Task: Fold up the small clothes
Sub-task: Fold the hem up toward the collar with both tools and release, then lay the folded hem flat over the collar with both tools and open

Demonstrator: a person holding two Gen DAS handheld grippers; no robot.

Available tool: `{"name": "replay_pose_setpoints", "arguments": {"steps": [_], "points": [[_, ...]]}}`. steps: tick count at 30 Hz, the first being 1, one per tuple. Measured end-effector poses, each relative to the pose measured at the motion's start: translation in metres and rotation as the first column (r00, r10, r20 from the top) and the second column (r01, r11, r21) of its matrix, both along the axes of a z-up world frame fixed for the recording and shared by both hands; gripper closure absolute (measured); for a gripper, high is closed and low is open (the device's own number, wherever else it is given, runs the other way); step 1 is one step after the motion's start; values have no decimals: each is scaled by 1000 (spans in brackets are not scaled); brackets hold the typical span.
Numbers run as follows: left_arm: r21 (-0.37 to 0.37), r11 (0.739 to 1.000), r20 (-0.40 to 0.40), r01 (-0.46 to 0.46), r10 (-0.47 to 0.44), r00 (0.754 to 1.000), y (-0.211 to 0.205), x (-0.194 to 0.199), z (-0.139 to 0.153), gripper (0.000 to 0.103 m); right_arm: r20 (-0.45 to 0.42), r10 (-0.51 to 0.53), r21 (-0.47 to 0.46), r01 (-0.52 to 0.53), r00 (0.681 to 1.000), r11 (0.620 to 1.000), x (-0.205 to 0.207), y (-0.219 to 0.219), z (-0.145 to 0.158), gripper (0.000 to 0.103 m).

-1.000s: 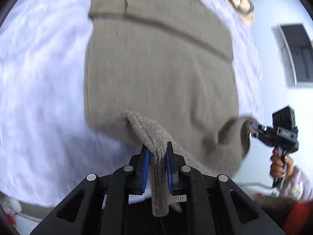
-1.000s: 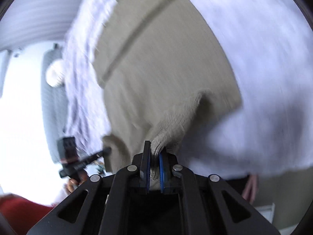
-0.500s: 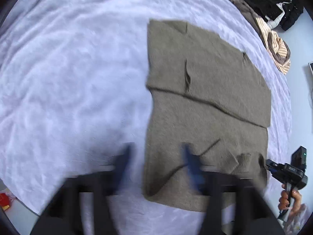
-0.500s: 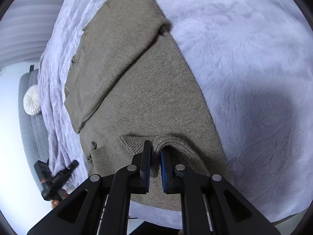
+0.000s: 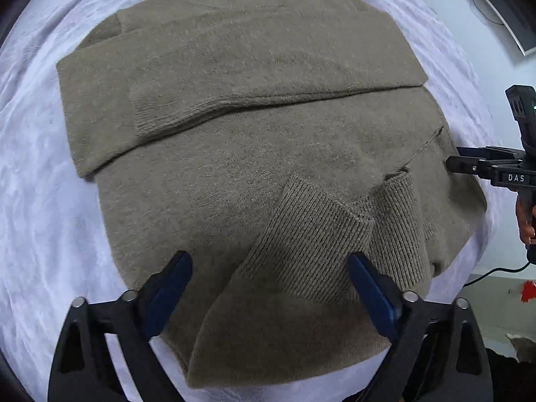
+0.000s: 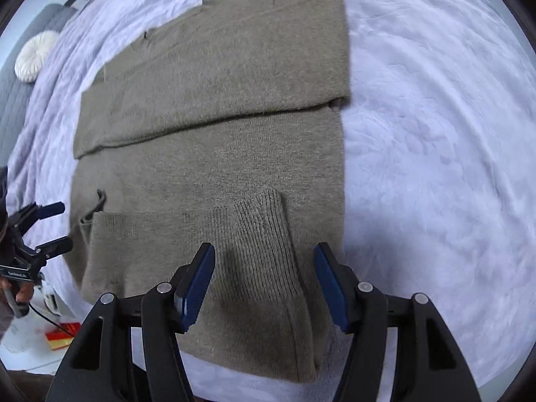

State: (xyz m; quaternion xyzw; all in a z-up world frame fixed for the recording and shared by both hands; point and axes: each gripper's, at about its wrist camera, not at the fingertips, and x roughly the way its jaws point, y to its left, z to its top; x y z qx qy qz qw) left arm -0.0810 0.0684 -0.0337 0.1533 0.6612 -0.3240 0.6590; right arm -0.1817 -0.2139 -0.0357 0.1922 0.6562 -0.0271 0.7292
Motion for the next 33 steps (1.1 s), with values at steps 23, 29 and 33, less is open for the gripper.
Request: {"name": "replay_pose_setpoints", "arguments": {"steps": [23,29,33], "points": [[-255,952,401,-172,266,876,59,60,169,95,405,194,-430,-1,893,903,41,29,168,97],[-248,947,457,-205,301,837,38,122,152,95,426,202,-450,13,882,893,118,11,157,97],[-202,953,475,-225,296,828,15,154,109,95,393,190,-451,8,900,893,165,-1,116,97]]}}
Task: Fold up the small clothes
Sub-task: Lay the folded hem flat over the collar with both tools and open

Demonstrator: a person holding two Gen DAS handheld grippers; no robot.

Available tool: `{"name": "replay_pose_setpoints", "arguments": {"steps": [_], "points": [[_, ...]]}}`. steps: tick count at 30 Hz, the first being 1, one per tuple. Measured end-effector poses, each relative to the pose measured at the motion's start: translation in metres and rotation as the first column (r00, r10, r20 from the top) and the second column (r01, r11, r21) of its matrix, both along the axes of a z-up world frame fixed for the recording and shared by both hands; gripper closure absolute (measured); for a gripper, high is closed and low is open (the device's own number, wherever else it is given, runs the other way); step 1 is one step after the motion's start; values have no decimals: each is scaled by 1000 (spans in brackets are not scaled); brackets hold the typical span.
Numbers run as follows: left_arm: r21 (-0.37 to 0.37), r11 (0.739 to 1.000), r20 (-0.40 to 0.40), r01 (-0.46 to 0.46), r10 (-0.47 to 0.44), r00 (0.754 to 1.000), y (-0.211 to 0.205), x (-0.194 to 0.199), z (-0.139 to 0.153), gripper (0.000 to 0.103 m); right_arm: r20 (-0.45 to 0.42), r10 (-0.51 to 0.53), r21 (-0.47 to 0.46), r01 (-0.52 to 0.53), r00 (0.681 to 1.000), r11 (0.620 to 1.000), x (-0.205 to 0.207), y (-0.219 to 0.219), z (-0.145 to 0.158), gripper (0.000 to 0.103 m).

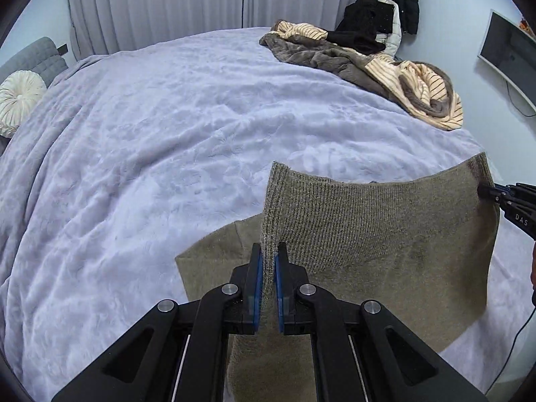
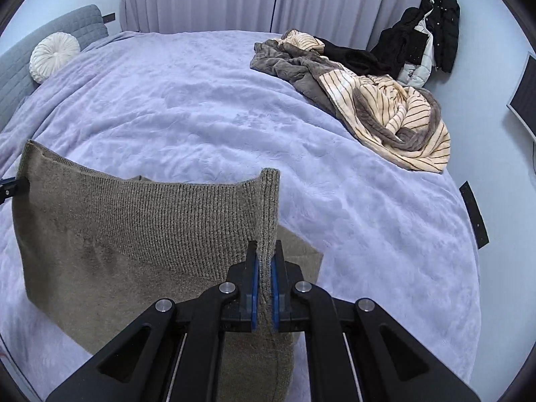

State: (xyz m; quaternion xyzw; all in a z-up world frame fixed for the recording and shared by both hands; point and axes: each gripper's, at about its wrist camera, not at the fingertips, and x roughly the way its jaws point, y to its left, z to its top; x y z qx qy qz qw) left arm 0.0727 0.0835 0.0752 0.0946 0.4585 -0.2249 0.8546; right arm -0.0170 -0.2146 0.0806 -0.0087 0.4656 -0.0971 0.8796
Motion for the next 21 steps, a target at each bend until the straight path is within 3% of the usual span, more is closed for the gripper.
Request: {"name": "replay_pose_setpoints", "arguments": {"steps": [7,11,12,14,15,16,19,21], "points": [[105,993,-62,-62,69,996,-18,38,-89,95,-99,-9,19,11,995,1000,49,-9,-89,97],[137,988,-57,-77,85,995,-19,43,-116,94,-118,-46,96,58,992,994,55,-20,-126,96],[151,985,-51,-81,90,995,-19,44,-118,85,-108,-51,97,62,993,993,52,-20,-129,96],[195,973,-17,-124,130,991,-16,46,-117,53,-89,-50,89,58,995,994,49,-19,-129,95],[209,964,3,-162,165,986,-10,48,-114,31,-89,-48,92,57,995,994,48,-20,-128,94],[201,961,8,-191,193,981,-2,51,-112,26,-94,-53,96,63,994,993,48,-23,-127,88],[146,960,-75,-239,252,965,24,60,-103,26,-97,-111,114,121,989,986,43,-41,-118,73],[156,955,-71,-251,264,962,34,57,-91,26,-94,-189,136,201,977,970,35,-58,-107,72]]}}
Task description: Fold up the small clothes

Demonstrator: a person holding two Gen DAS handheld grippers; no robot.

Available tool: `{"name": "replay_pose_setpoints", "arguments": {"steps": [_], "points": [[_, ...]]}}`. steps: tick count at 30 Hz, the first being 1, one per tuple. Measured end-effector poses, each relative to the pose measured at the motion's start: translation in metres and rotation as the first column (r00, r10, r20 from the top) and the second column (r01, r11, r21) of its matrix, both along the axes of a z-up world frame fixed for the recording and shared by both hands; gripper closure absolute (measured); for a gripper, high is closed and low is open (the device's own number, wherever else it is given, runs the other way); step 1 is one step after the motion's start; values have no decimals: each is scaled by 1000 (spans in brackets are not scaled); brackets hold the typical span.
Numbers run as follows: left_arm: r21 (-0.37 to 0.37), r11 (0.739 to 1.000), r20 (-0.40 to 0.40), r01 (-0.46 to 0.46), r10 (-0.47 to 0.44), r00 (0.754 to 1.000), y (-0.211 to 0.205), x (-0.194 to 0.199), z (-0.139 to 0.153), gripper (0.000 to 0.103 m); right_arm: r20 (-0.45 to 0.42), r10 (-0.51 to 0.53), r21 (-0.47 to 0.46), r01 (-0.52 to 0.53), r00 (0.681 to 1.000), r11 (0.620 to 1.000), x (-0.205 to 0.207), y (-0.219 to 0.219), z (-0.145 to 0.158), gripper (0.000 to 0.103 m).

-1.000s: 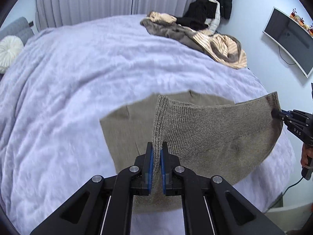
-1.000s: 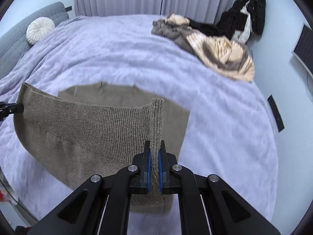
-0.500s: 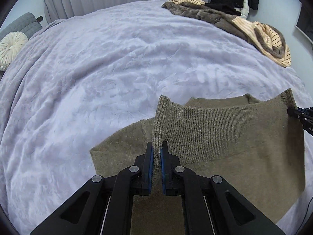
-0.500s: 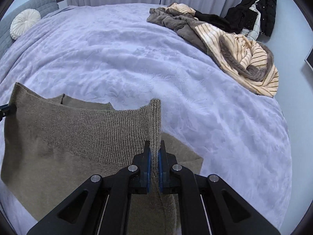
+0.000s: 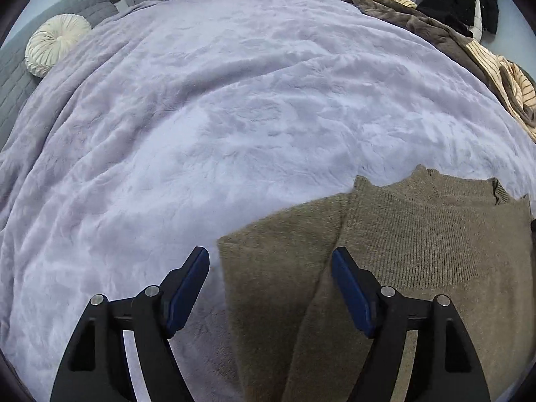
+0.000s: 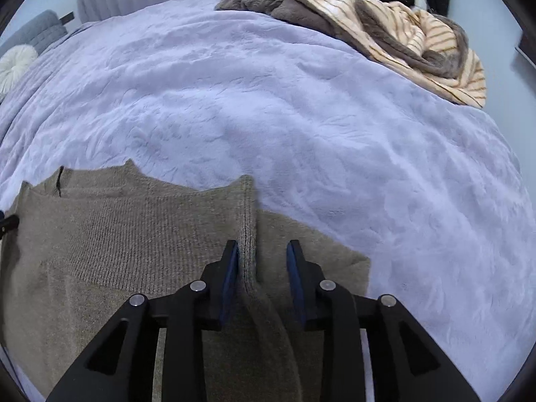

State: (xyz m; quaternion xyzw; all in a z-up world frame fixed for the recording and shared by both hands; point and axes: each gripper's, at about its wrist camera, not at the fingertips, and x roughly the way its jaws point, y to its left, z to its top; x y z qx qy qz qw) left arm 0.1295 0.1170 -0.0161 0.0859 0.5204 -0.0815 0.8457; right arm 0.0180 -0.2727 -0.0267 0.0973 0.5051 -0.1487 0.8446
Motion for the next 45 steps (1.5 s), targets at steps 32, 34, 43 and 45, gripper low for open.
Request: {"name": "replay_pose_setpoints", "arguments": {"steps": [32,34,43,45], "points": [[-351,917,-412,-189,30,911,87,-133,-31,2,14,-80,331,71,997,941,-147,40,19,74],[-403,883,-434,-241,48,900,90,-136,-34,2,30,-22,477,5,999,879,-150,72,18,59],[-450,866,-407,-217,18,913,81,-134,-32,83,-108,-63,875,125,992,468,-132,198,-75,52],[-436,885,-363,-162,-8,932,76,-134,-22,87,-119,-120,878,161,986,451,-120,199,-79,81]]}}
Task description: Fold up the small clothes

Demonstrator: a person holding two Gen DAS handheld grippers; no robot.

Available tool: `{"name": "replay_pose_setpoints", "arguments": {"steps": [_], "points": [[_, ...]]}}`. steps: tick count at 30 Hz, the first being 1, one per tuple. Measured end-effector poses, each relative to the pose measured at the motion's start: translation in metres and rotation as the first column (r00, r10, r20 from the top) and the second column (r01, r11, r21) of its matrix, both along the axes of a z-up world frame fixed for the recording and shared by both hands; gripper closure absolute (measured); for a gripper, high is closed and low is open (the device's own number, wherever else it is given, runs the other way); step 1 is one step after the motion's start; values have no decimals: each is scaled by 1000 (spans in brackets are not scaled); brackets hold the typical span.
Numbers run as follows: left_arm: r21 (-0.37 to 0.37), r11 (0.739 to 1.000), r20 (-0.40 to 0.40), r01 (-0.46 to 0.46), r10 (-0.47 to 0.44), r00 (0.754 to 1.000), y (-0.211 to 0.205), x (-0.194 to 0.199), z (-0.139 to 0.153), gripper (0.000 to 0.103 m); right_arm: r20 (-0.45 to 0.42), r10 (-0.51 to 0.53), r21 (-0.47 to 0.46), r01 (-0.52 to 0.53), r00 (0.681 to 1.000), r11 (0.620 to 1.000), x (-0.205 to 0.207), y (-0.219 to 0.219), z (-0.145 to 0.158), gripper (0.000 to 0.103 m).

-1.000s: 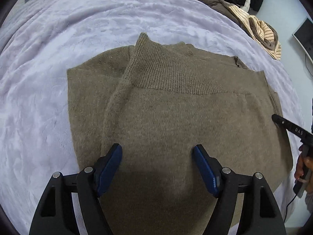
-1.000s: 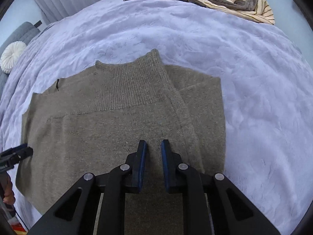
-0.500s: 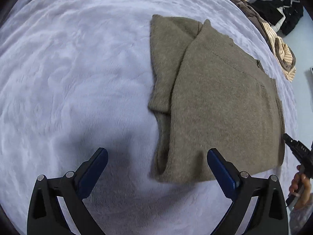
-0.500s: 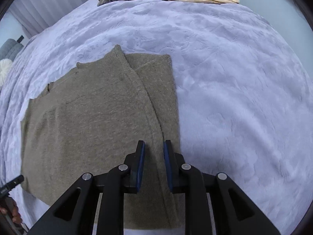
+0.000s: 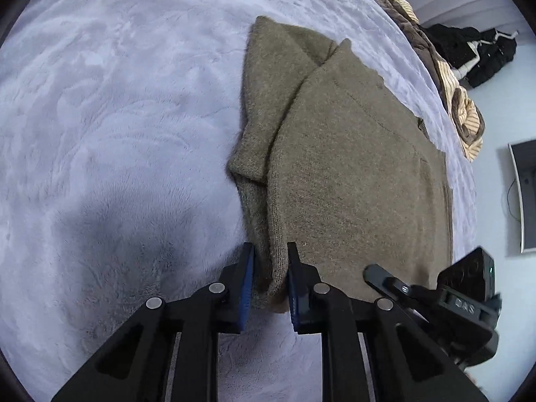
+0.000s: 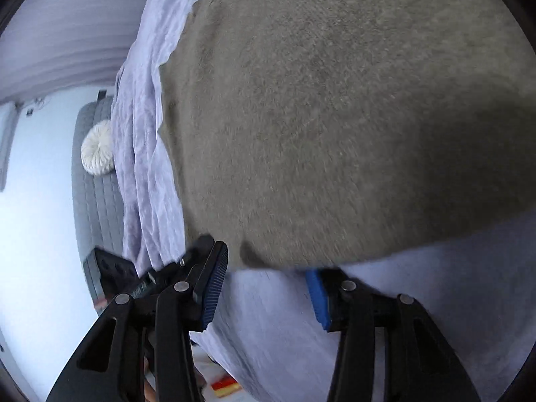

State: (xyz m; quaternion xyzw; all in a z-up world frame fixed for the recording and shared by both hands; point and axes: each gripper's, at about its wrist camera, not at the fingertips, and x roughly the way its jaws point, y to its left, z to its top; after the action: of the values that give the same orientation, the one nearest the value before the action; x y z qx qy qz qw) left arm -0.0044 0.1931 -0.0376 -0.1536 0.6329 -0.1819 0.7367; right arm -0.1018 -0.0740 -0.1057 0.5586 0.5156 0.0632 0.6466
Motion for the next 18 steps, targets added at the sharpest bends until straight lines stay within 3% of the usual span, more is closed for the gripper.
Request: {"name": "replay_pose_setpoints", "arguments": {"steps": [1,5,8,10,13,18], "points": [[9,1000,28,21,-21,999,-1,-2,8,87,-3,6,-24,-6,1000,1000,5,0,4,95],[45,998,90,45,-49,995,4,-16,26,92,96,119,-118,-107,988,987,5,5,41,96],[107,992,63,65,-72,995,8,-28,5,92,41,158,-166,-149,987,975,-1,8,36,96],[69,997,29,38,-40,999,19,-32,-12,92,-19,164,-184,-164,986,969,-2,12,17,96],[38,999,47,35,-36,998,28,-34,-7,92,-22,195,-222,-195,981,955,-3,14,13,96],[116,991,70,73,-82,994,32,-39,8,92,-53,292,-264,-296,955,918,2,20,25,95]]}}
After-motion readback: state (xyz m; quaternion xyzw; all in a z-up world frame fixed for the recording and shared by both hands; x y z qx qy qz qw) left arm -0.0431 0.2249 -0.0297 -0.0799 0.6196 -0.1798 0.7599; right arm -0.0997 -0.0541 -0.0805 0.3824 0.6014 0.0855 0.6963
